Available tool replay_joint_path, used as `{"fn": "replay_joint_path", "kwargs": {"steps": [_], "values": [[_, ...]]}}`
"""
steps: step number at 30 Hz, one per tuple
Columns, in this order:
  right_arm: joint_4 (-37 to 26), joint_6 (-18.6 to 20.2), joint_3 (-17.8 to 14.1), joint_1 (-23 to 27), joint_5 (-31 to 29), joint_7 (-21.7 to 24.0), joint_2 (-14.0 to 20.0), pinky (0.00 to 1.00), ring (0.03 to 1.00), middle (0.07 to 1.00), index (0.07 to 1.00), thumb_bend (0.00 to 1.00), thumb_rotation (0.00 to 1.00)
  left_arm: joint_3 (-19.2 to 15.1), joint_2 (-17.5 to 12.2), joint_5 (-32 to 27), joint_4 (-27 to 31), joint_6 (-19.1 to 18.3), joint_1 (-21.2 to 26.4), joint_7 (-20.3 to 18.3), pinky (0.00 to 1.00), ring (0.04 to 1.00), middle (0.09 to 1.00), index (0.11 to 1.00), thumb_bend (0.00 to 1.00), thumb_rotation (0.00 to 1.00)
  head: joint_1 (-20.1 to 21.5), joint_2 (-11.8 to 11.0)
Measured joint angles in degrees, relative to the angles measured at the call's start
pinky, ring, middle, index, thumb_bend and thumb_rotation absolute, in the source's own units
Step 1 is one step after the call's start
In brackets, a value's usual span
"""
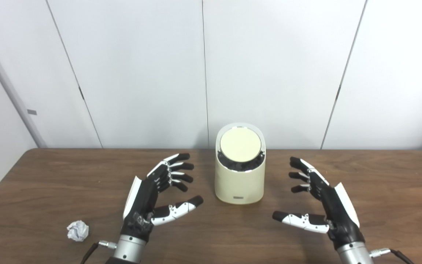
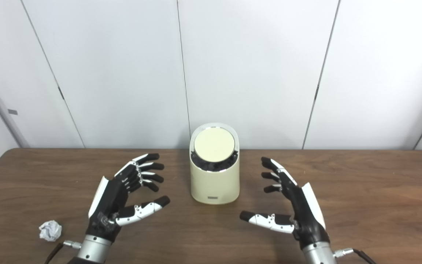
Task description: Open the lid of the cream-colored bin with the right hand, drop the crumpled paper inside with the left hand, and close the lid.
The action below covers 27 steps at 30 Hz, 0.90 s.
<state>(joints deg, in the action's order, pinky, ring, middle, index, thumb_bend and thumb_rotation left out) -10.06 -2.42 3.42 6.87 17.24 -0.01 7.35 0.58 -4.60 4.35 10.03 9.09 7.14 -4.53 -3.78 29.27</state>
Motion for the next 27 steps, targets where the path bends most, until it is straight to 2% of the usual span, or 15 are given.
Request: {"fn": "replay_joint_path", "kwargs": {"steps": [16, 23, 27], "values": [[0.05, -0.02, 0.27, 0.11, -0.02, -0.01, -0.06, 0.63, 0.793, 0.865, 0.865, 0.73, 0.26, 0.01, -0.14, 0.1, -0.1, -0.01, 0.01, -0.01, 0.52, 0.617, 0.724, 0.805, 0.69, 0.07, 1.14, -0.35], [0.37, 0.15, 0.33, 0.99, 0.23, -0.14, -1.02, 0.66, 0.803, 0.867, 0.872, 0.74, 0.31, -0.24, -1.44, -0.03, -0.24, -0.13, 0.25, -0.27, 0.53, 0.633, 0.733, 0.807, 0.68, 0.08, 1.67, -0.88], [0.5, 1.07, 0.97, 2.63, 2.72, -0.2, -1.11, 0.7, 0.813, 0.883, 0.89, 0.75, 0.36, -0.6, -2.22, -0.26, -0.55, -0.26, 0.28, -0.39, 0.52, 0.625, 0.727, 0.803, 0.69, 0.08, 2.29, -1.05]]}}
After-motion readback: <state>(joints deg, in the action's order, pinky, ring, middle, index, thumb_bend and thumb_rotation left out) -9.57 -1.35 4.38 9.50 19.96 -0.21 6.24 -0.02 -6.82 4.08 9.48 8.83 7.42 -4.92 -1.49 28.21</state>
